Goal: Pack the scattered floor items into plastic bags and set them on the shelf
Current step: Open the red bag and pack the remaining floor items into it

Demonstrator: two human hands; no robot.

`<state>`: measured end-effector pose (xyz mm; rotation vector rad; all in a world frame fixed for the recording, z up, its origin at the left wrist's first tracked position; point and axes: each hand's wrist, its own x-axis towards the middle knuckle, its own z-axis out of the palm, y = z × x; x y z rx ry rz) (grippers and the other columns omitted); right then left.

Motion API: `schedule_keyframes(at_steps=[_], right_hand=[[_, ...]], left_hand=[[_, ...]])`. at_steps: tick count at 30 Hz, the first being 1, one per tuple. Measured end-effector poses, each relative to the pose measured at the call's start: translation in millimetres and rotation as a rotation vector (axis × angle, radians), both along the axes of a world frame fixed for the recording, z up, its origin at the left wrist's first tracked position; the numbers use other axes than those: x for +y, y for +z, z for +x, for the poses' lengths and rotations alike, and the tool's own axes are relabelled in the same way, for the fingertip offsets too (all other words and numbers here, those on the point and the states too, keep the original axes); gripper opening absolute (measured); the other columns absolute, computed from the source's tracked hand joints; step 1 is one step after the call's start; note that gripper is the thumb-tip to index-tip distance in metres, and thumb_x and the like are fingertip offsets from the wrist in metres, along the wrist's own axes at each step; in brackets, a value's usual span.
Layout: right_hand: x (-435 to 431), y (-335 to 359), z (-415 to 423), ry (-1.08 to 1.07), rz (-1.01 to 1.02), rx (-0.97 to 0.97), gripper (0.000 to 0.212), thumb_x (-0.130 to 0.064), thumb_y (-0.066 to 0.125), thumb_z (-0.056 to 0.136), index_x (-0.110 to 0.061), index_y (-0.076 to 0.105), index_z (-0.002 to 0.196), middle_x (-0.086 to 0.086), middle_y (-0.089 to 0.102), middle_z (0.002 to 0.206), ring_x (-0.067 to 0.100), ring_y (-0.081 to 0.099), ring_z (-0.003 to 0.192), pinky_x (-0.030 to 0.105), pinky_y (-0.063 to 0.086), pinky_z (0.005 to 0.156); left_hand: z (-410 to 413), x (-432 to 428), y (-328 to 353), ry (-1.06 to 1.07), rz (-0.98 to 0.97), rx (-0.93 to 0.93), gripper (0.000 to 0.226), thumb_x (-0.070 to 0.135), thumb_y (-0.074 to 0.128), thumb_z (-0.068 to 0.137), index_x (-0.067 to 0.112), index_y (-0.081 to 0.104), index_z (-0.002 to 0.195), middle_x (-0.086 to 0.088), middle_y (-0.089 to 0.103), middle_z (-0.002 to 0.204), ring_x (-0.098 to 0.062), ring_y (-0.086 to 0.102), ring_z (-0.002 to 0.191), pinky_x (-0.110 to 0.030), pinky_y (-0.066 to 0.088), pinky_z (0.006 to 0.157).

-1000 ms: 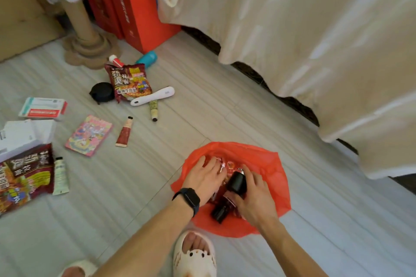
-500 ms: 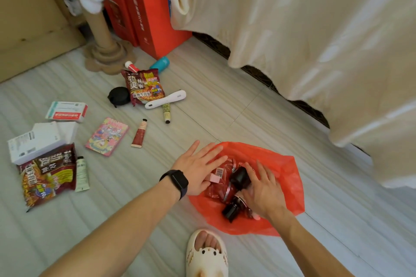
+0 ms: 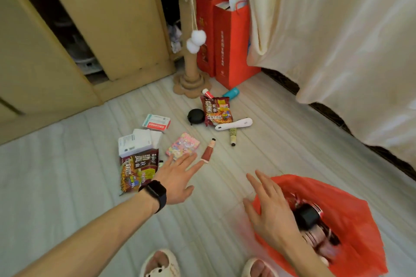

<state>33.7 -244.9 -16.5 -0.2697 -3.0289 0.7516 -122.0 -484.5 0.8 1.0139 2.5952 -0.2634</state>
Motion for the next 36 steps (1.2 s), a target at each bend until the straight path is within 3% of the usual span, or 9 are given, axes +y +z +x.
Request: schedule_keyframes(at_steps=[5,10,15,20,24,28,31,34,36], right_hand=[[-46,-18,-37,0.186,0.018,-0.063,0.059,-0.048,0.047,0.094,-0.034,0.033,0.15,-0.008,0.024,0.159,0.019,0.023,0.147,0.035,0.026,0.116],[-77,-69,-65,0.404,0.125,-0.212,0.061,-0.047,0.044,0.091,-0.029,0.039,0.148,0.003,0.03,0.158,0.029,0.029,0.145,0.041,0.031,0.115],[-109,-110,-87,0.657,0.238,-0.444,0.061,-0.04,0.037,0.101,-0.029,0.013,0.156,0.003,0.001,0.165,0.026,0.002,0.151,0.043,0.012,0.122],[-152,-135,-131,0.779,0.255,-0.476,0.071,-0.038,0.043,0.098,-0.034,0.001,0.155,0.007,-0.008,0.164,0.029,0.005,0.15,0.046,0.015,0.12],[-193,-151,-176,0.767,0.233,-0.398,0.076,-0.048,0.042,0.097,-0.043,-0.011,0.152,0.008,-0.013,0.163,0.031,0.009,0.149,0.049,0.018,0.119],[-202,-166,-186,0.753,0.29,-0.405,0.073,-0.051,0.039,0.097,-0.036,-0.001,0.155,0.002,-0.021,0.162,0.029,0.002,0.149,0.052,0.015,0.119],[-188,-175,-166,0.709,0.255,-0.407,0.072,-0.049,0.038,0.097,-0.03,0.003,0.156,0.001,-0.028,0.16,0.025,-0.007,0.15,0.051,0.011,0.12],[-164,-182,-129,0.657,0.219,-0.412,0.072,-0.049,0.035,0.098,-0.029,-0.002,0.156,0.0,-0.029,0.16,0.022,-0.014,0.15,0.053,0.008,0.121],[-144,-184,-100,0.604,0.216,-0.389,0.071,-0.047,0.039,0.095,-0.029,0.007,0.156,0.001,-0.018,0.163,0.023,-0.006,0.151,0.054,0.013,0.12]], left_hand=[[23,-93,-57,0.459,-0.031,-0.131,0.075,0.055,0.038,0.095,0.031,0.002,0.156,-0.002,0.001,0.164,-0.024,0.006,0.15,-0.05,0.01,0.12],[46,-133,-119,0.722,-0.058,-0.309,0.076,0.056,0.037,0.096,0.031,-0.001,0.156,-0.001,-0.008,0.164,-0.025,-0.002,0.151,-0.051,0.006,0.12],[67,-146,-163,0.826,-0.048,-0.373,0.081,0.062,0.034,0.093,0.038,-0.017,0.152,0.004,-0.026,0.16,-0.026,-0.014,0.149,-0.052,0.0,0.12],[73,-147,-175,0.812,-0.04,-0.362,0.085,0.067,0.031,0.092,0.038,-0.025,0.149,0.004,-0.033,0.157,-0.028,-0.019,0.148,-0.055,-0.001,0.118],[66,-150,-169,0.787,-0.037,-0.362,0.08,0.065,0.033,0.093,0.036,-0.01,0.154,0.001,-0.015,0.163,-0.028,-0.003,0.15,-0.052,0.007,0.119],[24,-155,-153,0.839,0.171,-0.125,0.057,0.056,0.039,0.094,0.027,0.035,0.143,-0.004,0.041,0.147,-0.025,0.043,0.129,-0.042,0.037,0.107],[-31,-157,-147,0.953,0.322,0.006,0.066,0.06,0.047,0.091,0.031,0.029,0.147,-0.008,0.028,0.154,-0.032,0.028,0.14,-0.047,0.028,0.114],[-81,-150,-148,0.97,0.268,-0.093,0.077,0.072,0.043,0.086,0.046,0.012,0.151,-0.001,0.003,0.163,-0.04,0.004,0.147,-0.062,0.012,0.115],[-94,-146,-156,0.962,0.167,-0.19,0.081,0.082,0.037,0.081,0.053,0.003,0.149,0.006,-0.008,0.164,-0.041,-0.007,0.148,-0.071,0.008,0.11]])
